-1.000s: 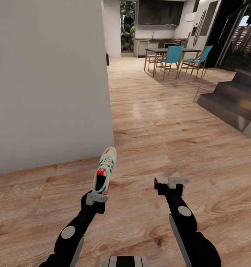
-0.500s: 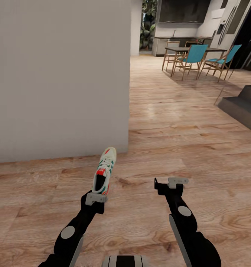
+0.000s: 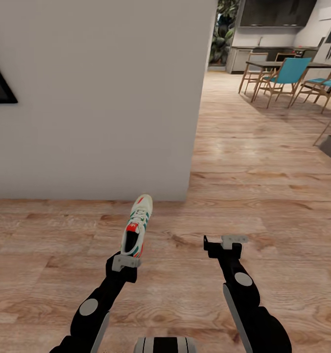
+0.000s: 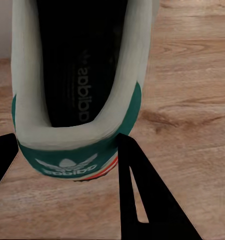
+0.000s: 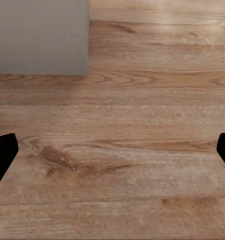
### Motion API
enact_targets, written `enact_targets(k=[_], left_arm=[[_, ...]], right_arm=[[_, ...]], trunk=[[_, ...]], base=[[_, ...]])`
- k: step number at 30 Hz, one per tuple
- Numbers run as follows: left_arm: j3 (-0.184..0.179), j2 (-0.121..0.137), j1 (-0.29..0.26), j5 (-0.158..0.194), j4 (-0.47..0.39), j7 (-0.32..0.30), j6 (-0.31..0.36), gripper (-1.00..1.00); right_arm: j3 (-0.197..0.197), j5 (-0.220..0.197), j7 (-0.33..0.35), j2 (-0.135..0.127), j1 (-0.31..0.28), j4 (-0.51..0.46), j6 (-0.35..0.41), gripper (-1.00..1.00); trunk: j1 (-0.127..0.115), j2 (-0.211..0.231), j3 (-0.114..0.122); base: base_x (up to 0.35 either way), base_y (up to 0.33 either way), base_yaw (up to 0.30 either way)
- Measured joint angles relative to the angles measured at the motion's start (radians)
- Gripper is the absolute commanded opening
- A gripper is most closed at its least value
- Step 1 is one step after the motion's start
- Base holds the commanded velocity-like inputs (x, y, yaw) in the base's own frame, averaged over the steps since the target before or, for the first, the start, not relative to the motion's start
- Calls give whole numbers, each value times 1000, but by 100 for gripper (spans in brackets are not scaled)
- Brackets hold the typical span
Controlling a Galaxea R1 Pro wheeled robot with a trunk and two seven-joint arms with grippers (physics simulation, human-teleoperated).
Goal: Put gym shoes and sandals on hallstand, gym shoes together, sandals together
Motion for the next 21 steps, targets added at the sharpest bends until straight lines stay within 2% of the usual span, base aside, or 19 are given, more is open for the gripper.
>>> enact_targets(k=[21], left_arm=[[-2,0,0,0,0,0,0,-100]], right_arm=[[0,1,0,0,0,0,0,100]], trunk=[[0,0,-12]], base=[[0,0,273]])
